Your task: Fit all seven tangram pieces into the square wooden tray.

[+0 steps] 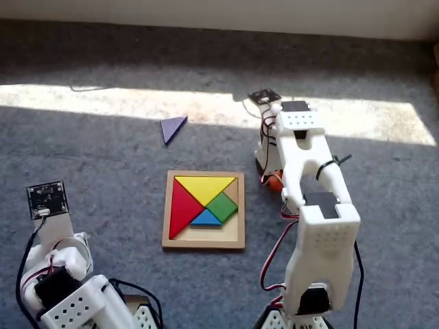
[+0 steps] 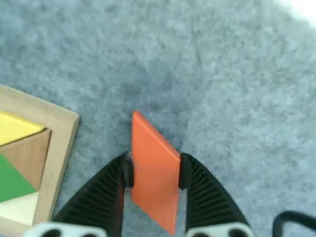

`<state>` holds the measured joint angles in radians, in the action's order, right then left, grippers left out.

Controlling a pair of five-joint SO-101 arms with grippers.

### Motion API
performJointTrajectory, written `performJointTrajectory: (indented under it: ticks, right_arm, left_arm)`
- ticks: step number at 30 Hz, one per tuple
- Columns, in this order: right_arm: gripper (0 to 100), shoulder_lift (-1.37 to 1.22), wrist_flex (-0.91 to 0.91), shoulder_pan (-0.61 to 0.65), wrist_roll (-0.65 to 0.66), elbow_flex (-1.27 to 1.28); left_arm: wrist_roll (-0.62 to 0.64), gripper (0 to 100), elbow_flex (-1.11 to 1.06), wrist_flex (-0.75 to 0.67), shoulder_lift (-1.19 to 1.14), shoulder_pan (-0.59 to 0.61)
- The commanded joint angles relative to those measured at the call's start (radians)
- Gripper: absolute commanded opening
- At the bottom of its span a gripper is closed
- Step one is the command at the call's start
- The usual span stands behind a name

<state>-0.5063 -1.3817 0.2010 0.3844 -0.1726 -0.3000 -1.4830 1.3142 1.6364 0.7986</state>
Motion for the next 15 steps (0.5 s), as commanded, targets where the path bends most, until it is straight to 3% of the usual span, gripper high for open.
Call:
performJointTrajectory:
  ticks: [1,7,15]
  right_arm:
    - [1.9,0.217,-0.130,0.024,0.055,-0.056]
    - [1.9,0.460,-0.202,0.170,0.081,0.105]
    - [1.9,0.691,0.007,0.417,0.086,0.478]
  left_arm:
    - [0.005,19,-0.001,-0.017,0.007,0.013]
    - [0.005,19,-0.001,-0.017,0.007,0.013]
    - [0.003,19,-0.004,-0.017,0.007,0.013]
